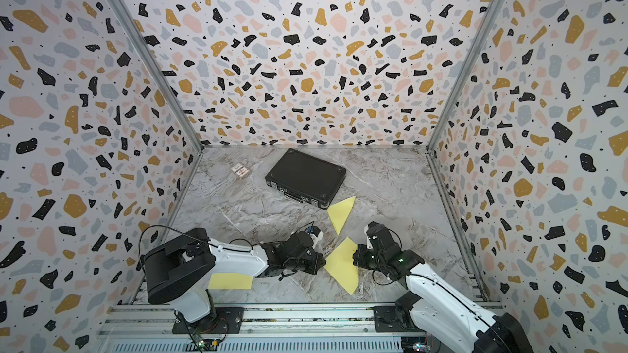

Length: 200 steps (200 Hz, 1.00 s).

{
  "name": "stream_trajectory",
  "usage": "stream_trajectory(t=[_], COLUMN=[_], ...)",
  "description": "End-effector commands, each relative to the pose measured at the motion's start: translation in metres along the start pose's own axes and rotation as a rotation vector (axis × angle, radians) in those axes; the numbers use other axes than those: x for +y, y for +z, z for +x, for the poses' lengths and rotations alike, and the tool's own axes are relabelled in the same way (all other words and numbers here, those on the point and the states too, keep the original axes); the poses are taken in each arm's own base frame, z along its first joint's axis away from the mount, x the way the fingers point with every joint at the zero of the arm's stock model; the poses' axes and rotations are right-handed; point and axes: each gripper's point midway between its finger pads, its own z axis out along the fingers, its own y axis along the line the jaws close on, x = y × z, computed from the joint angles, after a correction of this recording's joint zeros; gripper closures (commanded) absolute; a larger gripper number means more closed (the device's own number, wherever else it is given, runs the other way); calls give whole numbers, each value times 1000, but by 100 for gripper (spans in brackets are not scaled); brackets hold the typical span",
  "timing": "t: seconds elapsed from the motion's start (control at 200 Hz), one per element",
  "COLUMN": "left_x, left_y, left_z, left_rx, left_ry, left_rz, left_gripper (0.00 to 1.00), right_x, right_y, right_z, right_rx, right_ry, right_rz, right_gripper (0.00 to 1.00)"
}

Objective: Fold the square paper diagonally
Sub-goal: Fold the paper at the center of the board.

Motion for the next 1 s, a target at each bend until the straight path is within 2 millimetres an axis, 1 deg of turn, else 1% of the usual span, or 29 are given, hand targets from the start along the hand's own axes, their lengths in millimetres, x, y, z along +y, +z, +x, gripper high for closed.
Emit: stream_trajectory(t=[0.0,0.155,0.275,0.516,0.791,0.916,0.996], left_x=[35,34,34,35,36,36,37], left_y=[7,7,7,8,9,9,9], left_z=[48,51,53,55,58,58,59], left_rx=[149,156,161,166,170,171,171], left_ry=[-28,-26,-24,-27,-29,-29,-30], left_rz=[-114,-115,-117,-116,-121,-122,-124], left_gripper=[100,100,100,100,100,100,100], right_x=[17,27,33,33,39,45,45], right_y=[-3,3,7,16,30,34,36], right_z=[-20,-23,-21,-15,-8,-6,-3], right_rx=[-85,-100,-97,-85,-61,-54,-48], right_ry=[14,16,8,0,-13,-25,-34], right_rz=[4,-15,-26,-12,-16,-24,-16], right_gripper=[100,100,100,100,100,100,100])
